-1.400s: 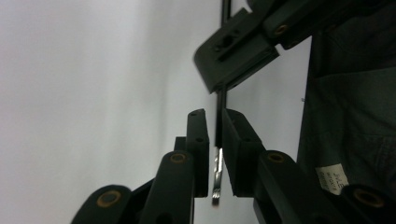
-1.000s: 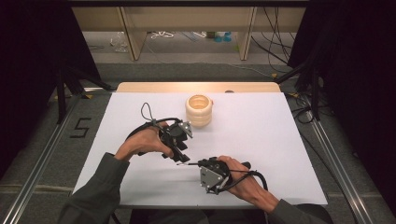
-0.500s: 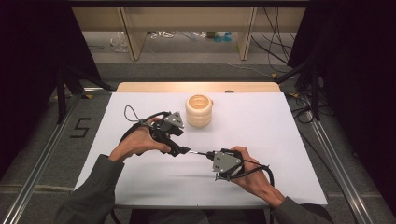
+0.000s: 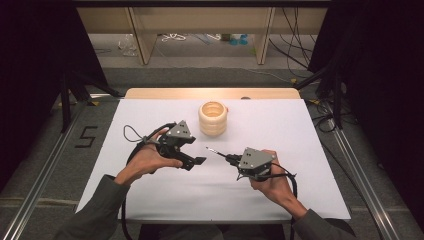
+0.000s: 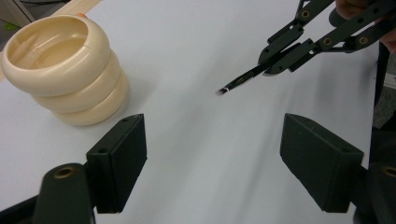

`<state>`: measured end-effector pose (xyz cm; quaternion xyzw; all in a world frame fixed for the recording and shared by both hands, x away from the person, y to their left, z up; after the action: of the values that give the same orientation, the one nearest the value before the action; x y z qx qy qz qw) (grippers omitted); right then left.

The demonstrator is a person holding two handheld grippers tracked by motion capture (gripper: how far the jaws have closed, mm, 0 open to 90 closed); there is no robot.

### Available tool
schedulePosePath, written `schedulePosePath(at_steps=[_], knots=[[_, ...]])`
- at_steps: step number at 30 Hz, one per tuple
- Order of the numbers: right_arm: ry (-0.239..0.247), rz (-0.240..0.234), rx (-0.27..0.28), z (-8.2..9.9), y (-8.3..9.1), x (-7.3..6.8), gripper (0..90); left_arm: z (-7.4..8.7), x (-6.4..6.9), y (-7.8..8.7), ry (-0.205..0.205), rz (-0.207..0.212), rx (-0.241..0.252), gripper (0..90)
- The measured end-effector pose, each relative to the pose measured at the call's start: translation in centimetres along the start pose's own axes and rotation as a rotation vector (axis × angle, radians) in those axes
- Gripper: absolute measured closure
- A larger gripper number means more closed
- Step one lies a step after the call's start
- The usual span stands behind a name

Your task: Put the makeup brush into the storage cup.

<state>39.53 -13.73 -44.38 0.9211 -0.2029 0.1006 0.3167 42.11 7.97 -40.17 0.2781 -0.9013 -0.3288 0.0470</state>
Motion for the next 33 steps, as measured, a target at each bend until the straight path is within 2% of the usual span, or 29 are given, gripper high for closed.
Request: schedulePosePath(at_steps=[1, 5, 7, 9, 12, 16, 17, 18, 19, 26, 28, 33], knots=[[-0.015, -0.002, 0.012, 0.0, 0.0, 0.1, 85.5, 0.1, 0.1, -0.1, 0.034, -0.003, 0.019, 22.3], [-0.073, -0.016, 0.06, 0.0, 0.2, 0.4, 85.5, 0.6, 0.1, -0.5, 0.042, -0.011, 0.073, 22.0], [-0.101, -0.028, 0.084, -0.1, 0.3, 0.4, 85.4, 0.9, 0.2, -0.8, 0.067, 0.0, 0.089, 22.2], [-0.128, -0.038, 0.106, -0.1, 0.4, 0.5, 85.5, 1.1, 0.4, -1.0, 0.062, -0.009, 0.097, 22.1], [-0.176, -0.046, 0.139, 0.0, 0.4, 0.7, 85.4, 1.6, 0.6, -1.1, 0.09, -0.017, 0.131, 22.1], [-0.228, -0.065, 0.171, 0.1, 0.5, 1.0, 85.5, 2.0, 0.5, -1.0, 0.154, -0.007, 0.172, 22.5], [-0.235, -0.064, 0.179, 0.1, 0.4, 1.1, 85.4, 2.0, 0.5, -1.1, 0.177, 0.002, 0.183, 22.7], [-0.235, -0.071, 0.175, 0.1, 0.5, 1.1, 85.4, 2.1, 0.5, -1.1, 0.179, 0.011, 0.185, 22.7], [-0.243, -0.065, 0.186, 0.1, 0.4, 1.1, 85.5, 2.2, 0.5, -1.1, 0.198, 0.006, 0.189, 22.7], [-0.262, -0.075, 0.2, 0.1, 0.2, 1.1, 85.4, 2.0, 0.7, -1.2, 0.241, 0.02, 0.222, 23.5], [-0.267, -0.082, 0.204, 0.0, 0.2, 1.1, 85.4, 1.8, 0.8, -1.2, 0.27, 0.023, 0.235, 23.7], [-0.275, -0.071, 0.228, -0.2, -0.1, 1.0, 85.4, 1.4, 1.1, -1.2, 0.286, 0.03, 0.263, 25.7]])
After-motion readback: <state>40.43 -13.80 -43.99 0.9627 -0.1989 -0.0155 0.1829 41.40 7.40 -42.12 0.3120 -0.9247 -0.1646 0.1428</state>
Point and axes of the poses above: each handheld gripper's, and its own axes: y roughly backward along the jaws, z roughly out of its underside, x roughly to its right, the point moved 4 cm from there along -y, roughly forward along the jaws, and after that the axes turned 7 degrees about -z, right-handed, at the moved point
